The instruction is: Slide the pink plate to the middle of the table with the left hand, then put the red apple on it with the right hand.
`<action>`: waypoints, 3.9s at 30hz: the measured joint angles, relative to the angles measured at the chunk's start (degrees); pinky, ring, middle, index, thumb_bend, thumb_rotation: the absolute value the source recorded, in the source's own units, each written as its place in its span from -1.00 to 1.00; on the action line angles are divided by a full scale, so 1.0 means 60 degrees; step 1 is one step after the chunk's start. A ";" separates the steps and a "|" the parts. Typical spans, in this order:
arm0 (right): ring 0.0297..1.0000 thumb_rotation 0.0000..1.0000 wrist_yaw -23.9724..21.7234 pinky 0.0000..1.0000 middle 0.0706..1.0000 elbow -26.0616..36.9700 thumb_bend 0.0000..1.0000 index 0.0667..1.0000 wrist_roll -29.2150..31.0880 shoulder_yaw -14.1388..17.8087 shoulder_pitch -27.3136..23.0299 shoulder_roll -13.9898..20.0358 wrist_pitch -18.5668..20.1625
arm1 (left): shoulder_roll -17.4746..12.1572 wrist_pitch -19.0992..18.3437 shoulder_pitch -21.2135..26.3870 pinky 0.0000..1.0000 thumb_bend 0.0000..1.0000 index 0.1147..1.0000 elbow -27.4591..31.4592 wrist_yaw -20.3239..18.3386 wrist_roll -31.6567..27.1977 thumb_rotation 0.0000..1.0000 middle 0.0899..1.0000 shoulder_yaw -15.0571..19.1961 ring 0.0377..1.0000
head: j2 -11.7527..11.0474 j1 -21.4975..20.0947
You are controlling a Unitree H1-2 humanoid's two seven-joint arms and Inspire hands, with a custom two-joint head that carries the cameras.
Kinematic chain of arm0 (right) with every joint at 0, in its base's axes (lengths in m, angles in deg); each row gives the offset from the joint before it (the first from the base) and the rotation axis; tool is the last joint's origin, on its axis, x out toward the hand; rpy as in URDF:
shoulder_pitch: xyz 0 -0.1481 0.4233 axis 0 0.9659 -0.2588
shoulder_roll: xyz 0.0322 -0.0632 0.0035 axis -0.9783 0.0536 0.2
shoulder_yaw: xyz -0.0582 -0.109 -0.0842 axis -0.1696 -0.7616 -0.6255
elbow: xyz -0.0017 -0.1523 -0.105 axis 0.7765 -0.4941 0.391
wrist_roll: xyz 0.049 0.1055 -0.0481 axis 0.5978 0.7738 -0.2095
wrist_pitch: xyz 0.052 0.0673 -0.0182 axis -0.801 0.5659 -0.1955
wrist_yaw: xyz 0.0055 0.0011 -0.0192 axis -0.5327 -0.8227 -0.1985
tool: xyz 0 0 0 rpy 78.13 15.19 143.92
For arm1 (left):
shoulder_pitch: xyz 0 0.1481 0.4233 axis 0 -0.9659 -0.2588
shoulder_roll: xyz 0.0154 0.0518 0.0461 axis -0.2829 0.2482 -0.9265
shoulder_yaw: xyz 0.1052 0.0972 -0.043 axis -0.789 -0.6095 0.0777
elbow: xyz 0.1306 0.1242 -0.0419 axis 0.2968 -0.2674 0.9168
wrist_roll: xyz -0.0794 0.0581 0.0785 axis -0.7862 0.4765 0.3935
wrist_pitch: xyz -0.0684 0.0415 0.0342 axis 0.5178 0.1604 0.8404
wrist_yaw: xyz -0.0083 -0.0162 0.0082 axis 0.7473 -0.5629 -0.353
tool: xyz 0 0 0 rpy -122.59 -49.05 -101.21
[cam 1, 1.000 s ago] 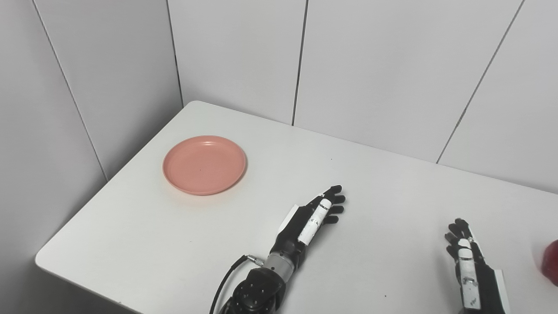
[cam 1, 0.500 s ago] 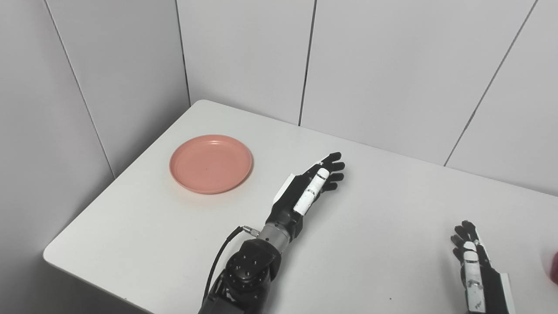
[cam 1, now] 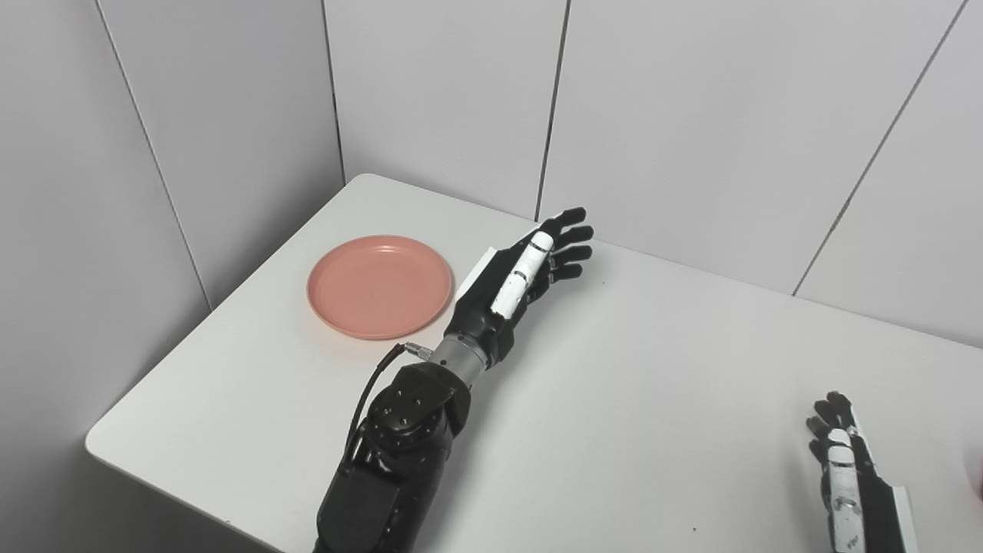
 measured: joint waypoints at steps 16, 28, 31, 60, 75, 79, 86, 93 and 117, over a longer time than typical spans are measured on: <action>0.88 1.00 -0.0080 1.00 0.87 0.0133 -0.96 0.89 0.0305 0.0084 -0.0003 0.0000 0.0019 | -0.0808 -0.0370 0.1078 0.77 -0.13 0.72 -0.0134 0.0420 -0.0531 1.00 0.77 0.1541 0.76 | 0.0029 0.0161; 0.91 1.00 -0.0124 1.00 0.90 0.0256 -0.97 0.91 0.0396 0.0135 -0.0024 0.0020 0.0215 | -0.1607 -0.0117 0.1550 0.75 -0.04 0.69 -0.1474 0.0484 -0.1116 0.91 0.75 0.2579 0.75 | 0.0059 0.0278; 0.92 1.00 -0.0144 1.00 0.90 0.0258 -0.98 0.91 0.0399 0.0137 -0.0024 0.0027 0.0233 | -0.1854 0.0019 0.1604 0.72 0.00 0.66 -0.1693 0.0590 -0.1108 0.91 0.73 0.2691 0.73 | 0.0073 0.0293; 0.92 1.00 -0.0161 1.00 0.89 0.0365 -0.99 0.90 0.0413 0.0168 -0.0048 0.0146 0.0552 | -0.3483 0.0594 0.1961 0.72 -0.19 0.64 -0.5034 0.0192 -0.2252 1.00 0.70 0.3953 0.72 | 0.0103 0.0484; 0.94 1.00 -0.0160 1.00 0.92 0.0464 -1.00 0.92 0.0416 0.0179 -0.0050 0.0150 0.0599 | -0.3926 0.1269 0.1962 0.73 -0.20 0.63 -0.6484 -0.0262 -0.2511 1.00 0.69 0.4276 0.71 | 0.0103 0.0571; 0.96 1.00 -0.0162 1.00 0.94 0.0523 -1.00 0.94 0.0588 0.0219 -0.0051 0.0146 0.0611 | -0.4005 0.1302 0.1959 0.71 -0.22 0.61 -0.6682 -0.0276 -0.2658 1.00 0.67 0.4436 0.69 | 0.0117 0.0615; 0.94 1.00 -0.0149 1.00 0.92 0.0626 -0.99 0.92 0.0549 0.0207 -0.0049 0.0138 0.0851 | -0.4011 0.1499 0.1947 0.68 -0.24 0.59 -0.6965 -0.0276 -0.2803 1.00 0.65 0.4637 0.67 | 0.0161 0.0645; 0.94 1.00 -0.0150 1.00 0.92 0.0631 -1.00 0.92 0.0492 0.0213 -0.0049 0.0142 0.0887 | -0.4012 0.1507 0.1917 0.68 -0.26 0.58 -0.7004 -0.0269 -0.2870 1.00 0.64 0.4740 0.66 | 0.0161 0.0645; 0.93 1.00 -0.0158 1.00 0.91 0.0894 -0.99 0.91 0.0542 0.0254 -0.0047 0.0154 0.1126 | -0.4015 0.1653 0.1515 0.69 -0.26 0.65 -0.7646 -0.0361 -0.3077 1.00 0.69 0.4752 0.69 | 0.0351 0.0688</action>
